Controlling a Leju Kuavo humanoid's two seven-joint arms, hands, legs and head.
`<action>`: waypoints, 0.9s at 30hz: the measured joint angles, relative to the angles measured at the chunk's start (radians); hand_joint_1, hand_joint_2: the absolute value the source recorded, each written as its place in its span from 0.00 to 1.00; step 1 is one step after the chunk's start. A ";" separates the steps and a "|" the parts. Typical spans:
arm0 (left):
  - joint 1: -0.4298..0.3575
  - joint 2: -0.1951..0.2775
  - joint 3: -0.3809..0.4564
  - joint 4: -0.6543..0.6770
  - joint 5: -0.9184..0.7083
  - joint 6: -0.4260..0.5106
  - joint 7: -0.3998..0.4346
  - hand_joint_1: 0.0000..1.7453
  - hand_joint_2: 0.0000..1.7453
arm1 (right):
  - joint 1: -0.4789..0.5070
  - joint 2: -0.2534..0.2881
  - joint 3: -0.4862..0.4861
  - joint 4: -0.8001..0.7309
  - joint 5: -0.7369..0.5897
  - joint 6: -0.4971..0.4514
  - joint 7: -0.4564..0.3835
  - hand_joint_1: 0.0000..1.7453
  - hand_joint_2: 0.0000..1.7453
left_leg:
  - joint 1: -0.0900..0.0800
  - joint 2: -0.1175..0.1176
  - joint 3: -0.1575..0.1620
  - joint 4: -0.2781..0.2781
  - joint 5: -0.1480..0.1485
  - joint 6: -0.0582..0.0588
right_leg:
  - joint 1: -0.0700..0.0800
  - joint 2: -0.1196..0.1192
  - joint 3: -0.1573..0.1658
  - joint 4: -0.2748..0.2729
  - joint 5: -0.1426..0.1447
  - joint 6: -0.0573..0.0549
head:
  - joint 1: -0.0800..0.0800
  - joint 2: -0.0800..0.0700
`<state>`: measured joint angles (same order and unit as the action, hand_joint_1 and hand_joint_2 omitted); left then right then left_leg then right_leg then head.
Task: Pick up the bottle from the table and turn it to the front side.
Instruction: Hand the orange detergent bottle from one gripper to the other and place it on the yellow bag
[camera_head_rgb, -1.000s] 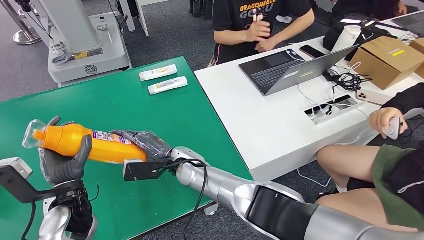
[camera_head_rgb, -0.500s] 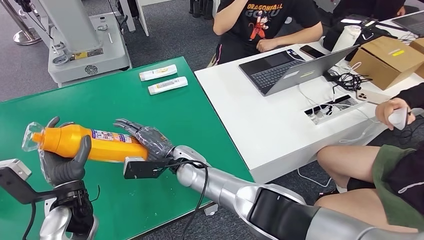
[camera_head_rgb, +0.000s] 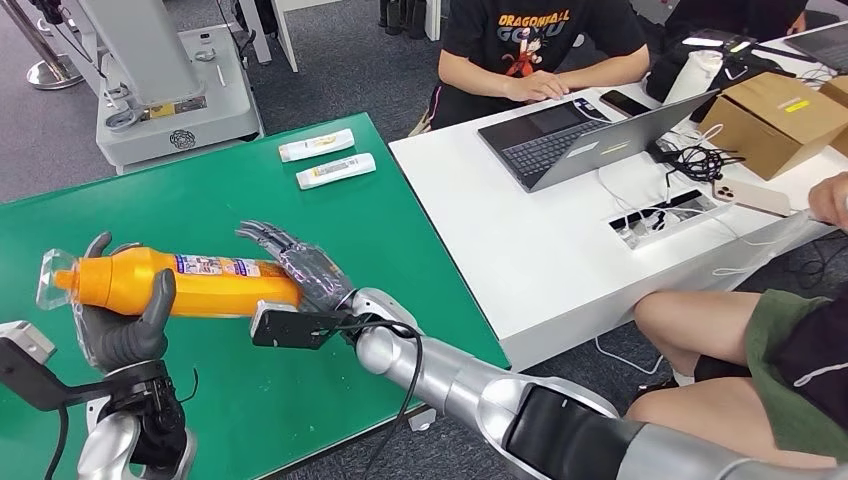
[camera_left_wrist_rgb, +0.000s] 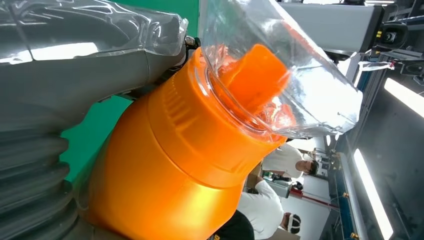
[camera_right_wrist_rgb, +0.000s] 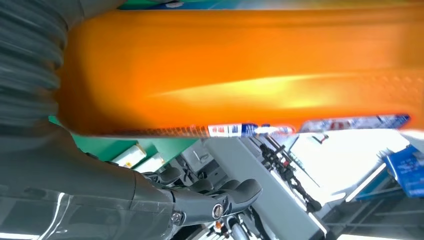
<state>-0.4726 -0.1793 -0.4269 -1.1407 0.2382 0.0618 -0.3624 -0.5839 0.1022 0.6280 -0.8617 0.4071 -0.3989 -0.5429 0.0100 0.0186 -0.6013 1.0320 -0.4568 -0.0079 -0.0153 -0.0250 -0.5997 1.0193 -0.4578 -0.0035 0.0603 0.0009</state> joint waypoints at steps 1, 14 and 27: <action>0.000 0.000 0.001 -0.001 0.000 0.001 0.000 1.00 1.00 | 0.002 -0.001 -0.001 -0.006 0.000 -0.001 0.002 0.00 1.00 | 0.000 0.000 0.000 0.000 0.000 0.000 | 0.000 0.000 0.000 0.000 0.000 0.000 | 0.000 0.000; 0.084 0.030 0.021 -0.022 -0.004 0.036 -0.006 1.00 1.00 | 0.110 -0.029 -0.031 -0.363 -0.045 -0.034 0.066 0.00 1.00 | 0.000 0.000 0.000 0.000 0.000 0.000 | 0.000 0.000 -0.001 0.000 0.000 0.000 | 0.000 0.000; 0.128 0.055 0.058 -0.094 -0.030 0.088 -0.035 1.00 1.00 | 0.173 -0.046 -0.024 -0.528 -0.075 -0.073 0.043 0.00 1.00 | 0.000 0.001 0.000 0.000 0.000 0.000 | 0.000 0.001 -0.001 0.000 0.000 0.000 | 0.000 0.000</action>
<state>-0.3445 -0.1246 -0.3687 -1.2344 0.2079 0.1496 -0.3975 -0.4104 0.0561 0.6039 -1.3892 0.3325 -0.4719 -0.4995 0.0101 0.0191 -0.6013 1.0318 -0.4569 -0.0079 -0.0152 -0.0244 -0.6003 1.0192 -0.4580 -0.0034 0.0603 0.0011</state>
